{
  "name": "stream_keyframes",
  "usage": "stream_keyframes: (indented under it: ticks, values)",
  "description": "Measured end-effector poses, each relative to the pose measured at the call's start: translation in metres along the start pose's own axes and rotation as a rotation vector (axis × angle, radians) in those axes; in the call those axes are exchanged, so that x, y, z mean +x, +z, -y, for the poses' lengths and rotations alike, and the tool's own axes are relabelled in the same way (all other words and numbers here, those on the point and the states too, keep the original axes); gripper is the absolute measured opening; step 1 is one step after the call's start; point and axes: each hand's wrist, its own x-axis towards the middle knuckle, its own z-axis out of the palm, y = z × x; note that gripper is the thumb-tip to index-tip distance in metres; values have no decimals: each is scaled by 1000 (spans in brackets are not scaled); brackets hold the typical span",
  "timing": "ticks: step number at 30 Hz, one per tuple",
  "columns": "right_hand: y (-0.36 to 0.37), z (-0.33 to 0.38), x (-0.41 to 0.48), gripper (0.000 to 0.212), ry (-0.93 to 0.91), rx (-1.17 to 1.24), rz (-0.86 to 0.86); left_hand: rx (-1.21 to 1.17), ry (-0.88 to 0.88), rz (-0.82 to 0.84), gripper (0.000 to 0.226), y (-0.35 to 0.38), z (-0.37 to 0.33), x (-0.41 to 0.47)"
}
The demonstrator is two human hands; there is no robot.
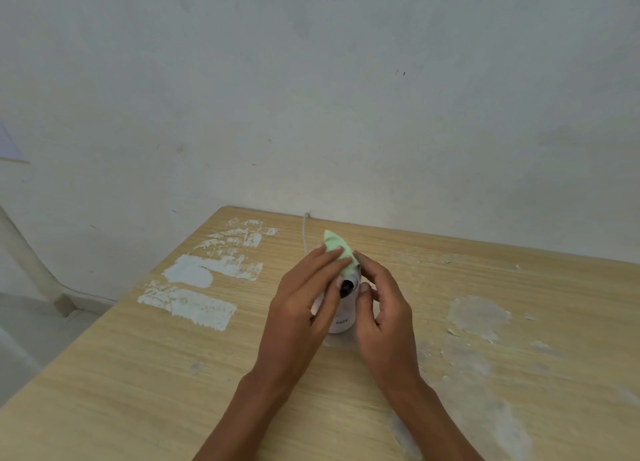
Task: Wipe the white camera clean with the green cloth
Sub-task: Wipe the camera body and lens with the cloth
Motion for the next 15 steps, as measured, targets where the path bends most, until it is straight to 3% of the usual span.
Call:
stream_keyframes:
  ticks: [3,9,15]
  values:
    - [0,1,0,48,31,12,9,90,66,15,35,3,-3,2]
    - [0,1,0,51,57,-21,-1,-26,-198,-85,31,-5,7,4]
    - [-1,2,0,52,36,-21,7,168,71,-61,33,-3,4,0]
